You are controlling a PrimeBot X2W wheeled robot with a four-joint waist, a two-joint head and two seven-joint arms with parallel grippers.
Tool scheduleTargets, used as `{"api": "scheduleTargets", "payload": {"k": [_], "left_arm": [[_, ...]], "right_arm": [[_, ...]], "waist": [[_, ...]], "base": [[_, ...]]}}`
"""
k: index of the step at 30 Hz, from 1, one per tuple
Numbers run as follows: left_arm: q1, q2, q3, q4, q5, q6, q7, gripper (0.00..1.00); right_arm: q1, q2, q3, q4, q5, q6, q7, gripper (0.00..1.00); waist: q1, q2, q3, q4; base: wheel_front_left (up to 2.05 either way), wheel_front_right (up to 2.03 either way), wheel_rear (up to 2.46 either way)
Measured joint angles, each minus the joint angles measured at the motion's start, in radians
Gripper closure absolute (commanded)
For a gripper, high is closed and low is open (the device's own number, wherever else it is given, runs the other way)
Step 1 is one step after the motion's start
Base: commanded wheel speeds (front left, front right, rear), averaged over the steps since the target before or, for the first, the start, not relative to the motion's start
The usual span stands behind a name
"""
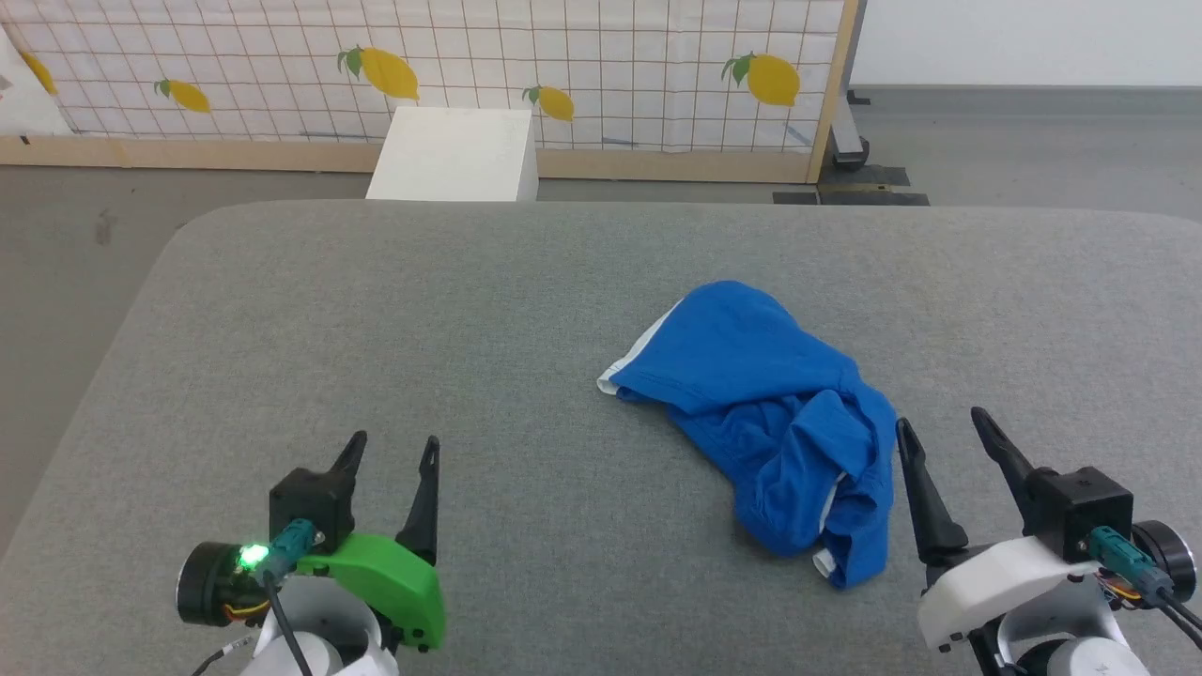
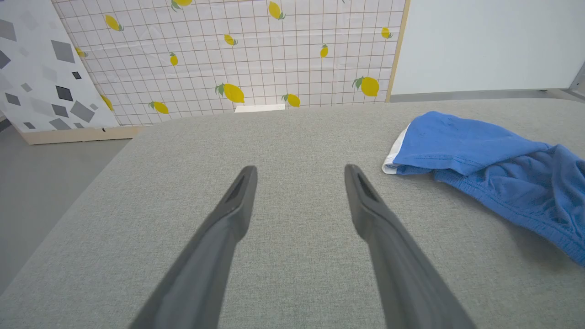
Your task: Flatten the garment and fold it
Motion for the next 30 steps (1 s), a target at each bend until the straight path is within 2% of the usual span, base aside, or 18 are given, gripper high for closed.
{"api": "scheduleTargets", "payload": {"k": [8,13,17,20,23,30], "left_arm": [[-0.001,0.0,-0.014,-0.021,0.003,-0.001,0.015,0.0],[-0.019,0.001,-0.036,-0.042,0.001,-0.024,0.076,0.0],[-0.085,-0.008,-0.044,-0.048,-0.024,-0.041,0.156,0.0],[-0.164,-0.015,-0.063,-0.042,-0.032,-0.053,0.26,0.0],[-0.258,-0.024,-0.087,-0.018,-0.037,-0.077,0.373,0.0],[-0.471,-0.033,-0.102,0.08,-0.053,-0.136,0.544,0.0]], "right_arm": [[0.0,0.001,0.007,-0.001,0.001,0.0,0.003,0.0],[0.0,0.001,0.007,-0.01,0.001,0.0,0.003,0.0],[-0.002,0.001,0.002,-0.022,0.001,0.0,0.003,0.0],[-0.006,0.001,0.002,-0.034,-0.001,0.0,0.002,0.0],[-0.018,0.001,0.003,-0.04,-0.002,0.0,-0.002,0.0],[-0.05,0.001,-0.003,-0.037,-0.002,0.0,-0.037,0.0]], "waist": [[0.0,0.0,0.009,-0.013],[0.0,0.0,0.03,-0.025],[0.0,0.0,0.067,-0.039],[0.0,0.0,0.104,-0.051],[0.0,0.0,0.151,-0.067],[0.0001,0.0,0.257,-0.122]], "base": [[0.0,0.0,0.0],[0.0,0.0,0.0],[0.0,0.0,0.0],[0.0,0.0,0.0],[0.0,0.0,0.0],[0.0,0.0,0.0]]}}
